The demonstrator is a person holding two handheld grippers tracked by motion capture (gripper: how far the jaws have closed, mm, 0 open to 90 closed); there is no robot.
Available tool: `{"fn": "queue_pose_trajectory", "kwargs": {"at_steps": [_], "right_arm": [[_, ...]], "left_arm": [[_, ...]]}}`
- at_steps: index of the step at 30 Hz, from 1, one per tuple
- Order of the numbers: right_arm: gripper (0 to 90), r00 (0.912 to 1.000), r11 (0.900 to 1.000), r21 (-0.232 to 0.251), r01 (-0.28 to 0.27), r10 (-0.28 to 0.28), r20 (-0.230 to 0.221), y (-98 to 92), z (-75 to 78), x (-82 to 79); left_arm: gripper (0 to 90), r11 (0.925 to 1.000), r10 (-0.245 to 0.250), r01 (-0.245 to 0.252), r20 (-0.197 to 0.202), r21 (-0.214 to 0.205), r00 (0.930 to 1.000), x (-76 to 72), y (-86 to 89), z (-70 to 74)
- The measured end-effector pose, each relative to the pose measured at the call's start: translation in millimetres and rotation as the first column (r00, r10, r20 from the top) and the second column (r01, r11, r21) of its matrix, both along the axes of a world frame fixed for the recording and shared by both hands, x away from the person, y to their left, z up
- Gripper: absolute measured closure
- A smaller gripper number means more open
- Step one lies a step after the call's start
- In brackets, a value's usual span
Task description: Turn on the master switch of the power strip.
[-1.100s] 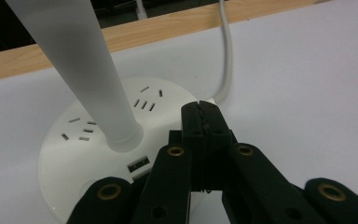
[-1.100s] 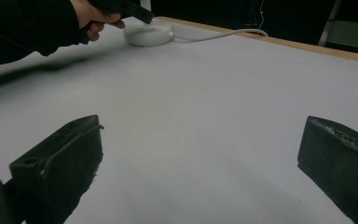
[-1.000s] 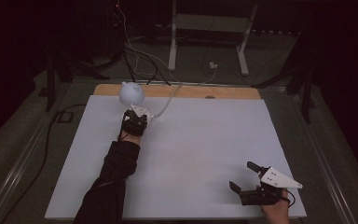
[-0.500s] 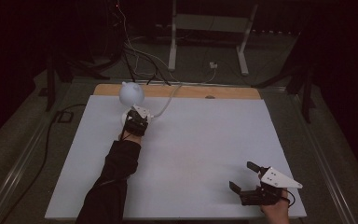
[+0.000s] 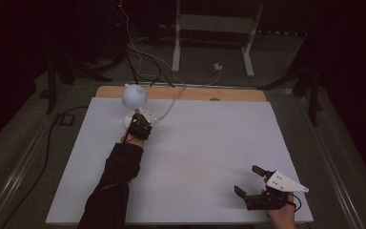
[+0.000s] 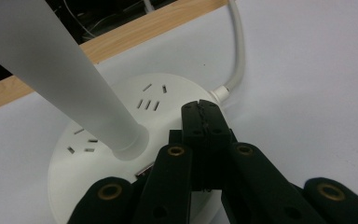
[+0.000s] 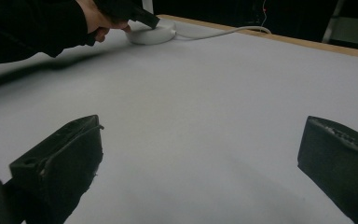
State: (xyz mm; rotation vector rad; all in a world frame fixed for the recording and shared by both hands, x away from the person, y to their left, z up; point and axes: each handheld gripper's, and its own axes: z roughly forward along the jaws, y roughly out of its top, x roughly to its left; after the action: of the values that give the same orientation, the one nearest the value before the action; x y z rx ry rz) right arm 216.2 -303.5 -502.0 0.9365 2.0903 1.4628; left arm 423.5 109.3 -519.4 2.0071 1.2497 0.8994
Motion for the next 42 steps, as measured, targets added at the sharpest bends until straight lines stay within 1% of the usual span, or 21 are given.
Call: {"fn": "queue_pose_trajectory", "kwargs": {"at_steps": [4,6,7,9,11,13,15,16,19,20,23,24,29,31,33,34,35,36,38,39,42], "right_arm": [[0.0,1.0,1.0,0.001,-0.001,0.001,0.001,0.0,0.2,-0.1],[0.0,1.0,1.0,0.0,0.0,0.0,-0.001,-0.2,-0.2,0.2],[0.0,1.0,1.0,0.002,0.0,0.0,-0.003,-0.3,-0.3,0.3],[0.0,1.0,1.0,0.002,-0.001,0.001,-0.002,-0.4,-0.1,0.2],[0.0,1.0,1.0,0.003,-0.001,0.001,-0.002,-0.6,0.1,0.2],[0.0,1.0,1.0,0.004,0.0,0.0,-0.002,-0.7,0.2,0.2],[0.0,1.0,1.0,0.003,0.0,0.0,0.0,-0.6,0.4,-0.1],[0.0,1.0,1.0,0.004,0.0,0.0,-0.001,-0.6,0.5,-0.2],[0.0,1.0,1.0,0.003,-0.001,0.001,-0.002,-0.7,0.2,0.1],[0.0,1.0,1.0,0.002,-0.001,0.001,-0.002,-0.6,0.2,0.2],[0.0,1.0,1.0,0.003,-0.001,0.001,0.0,-0.4,0.5,-0.2],[0.0,1.0,1.0,0.003,0.0,0.0,0.0,-0.5,0.6,-0.1],[0.0,1.0,1.0,0.005,-0.001,0.001,-0.006,-0.7,-0.5,0.6],[0.0,1.0,1.0,0.002,-0.004,0.004,-0.004,-0.3,-0.4,0.5],[0.0,1.0,1.0,0.003,-0.002,0.002,-0.006,-0.2,-0.5,0.7],[0.0,1.0,1.0,0.003,-0.002,0.002,-0.006,-0.2,-0.6,0.9],[0.0,1.0,1.0,0.003,-0.002,0.002,-0.008,-0.2,-0.8,1.0],[0.0,1.0,1.0,0.001,-0.001,0.001,-0.009,-0.3,-1.0,1.2],[0.0,1.0,1.0,0.003,0.0,0.001,-0.009,-0.8,-1.3,1.6],[0.0,1.0,1.0,0.003,0.0,0.0,-0.009,-1.0,-1.4,1.8],[0.0,0.9999,1.0,0.005,0.002,-0.002,-0.01,-1.1,-1.3,1.8]], "left_arm": [[90.0,0.9998,-0.015,0.016,-0.008,0.01,0.9998,1.1,0.9,0.7],[90.0,0.9997,-0.023,0.023,-0.021,0.003,0.9995,2.6,2.4,1.9],[90.0,0.9994,-0.031,0.031,-0.02,0.014,0.9993,2.5,2.3,1.9],[90.0,0.9992,-0.033,0.033,-0.023,0.023,0.9992,2.6,1.9,1.9],[90.0,0.9995,-0.026,0.026,-0.031,0.017,0.9992,3.3,1.7,2.4],[90.0,0.9991,-0.028,0.029,-0.027,0.031,0.9992,2.6,0.8,1.4],[90.0,0.9993,-0.025,0.026,-0.025,0.029,0.9994,2.4,0.6,1.1],[90.0,0.9989,-0.029,0.03,-0.023,0.035,0.9993,2.3,0.3,0.7],[90.0,0.9986,-0.029,0.031,-0.04,0.043,0.9988,4.0,-0.2,2.7],[90.0,0.9994,-0.023,0.024,-0.048,0.027,0.9986,4.9,0.2,3.2],[90.0,0.9996,-0.025,0.026,-0.059,0.014,0.9979,6.0,2.2,3.6],[90.0,0.9991,-0.03,0.031,-0.057,0.027,0.9979,5.9,1.8,3.5],[90.0,0.9989,-0.035,0.037,-0.062,0.029,0.9974,6.3,2.0,4.1],[90.0,0.9993,-0.035,0.036,-0.054,0.009,0.9979,6.0,3.5,3.3],[90.0,0.9993,-0.034,0.035,-0.057,0.012,0.9978,6.0,3.3,4.0],[90.0,0.9995,-0.03,0.03,-0.048,-0.002,0.9984,5.3,3.9,4.7],[90.0,0.9995,-0.03,0.029,-0.048,-0.007,0.9984,5.1,4.1,4.6],[90.0,0.9995,-0.03,0.03,-0.031,-0.013,0.9991,4.1,5.0,4.7],[90.0,0.9983,-0.031,0.03,-0.032,-0.05,0.999,3.8,7.2,5.5],[90.0,0.9986,-0.023,0.022,-0.023,-0.047,0.9995,3.0,7.4,6.0],[90.0,0.9981,-0.026,0.026,-0.006,-0.056,0.9996,0.6,8.7,11.0]]}}
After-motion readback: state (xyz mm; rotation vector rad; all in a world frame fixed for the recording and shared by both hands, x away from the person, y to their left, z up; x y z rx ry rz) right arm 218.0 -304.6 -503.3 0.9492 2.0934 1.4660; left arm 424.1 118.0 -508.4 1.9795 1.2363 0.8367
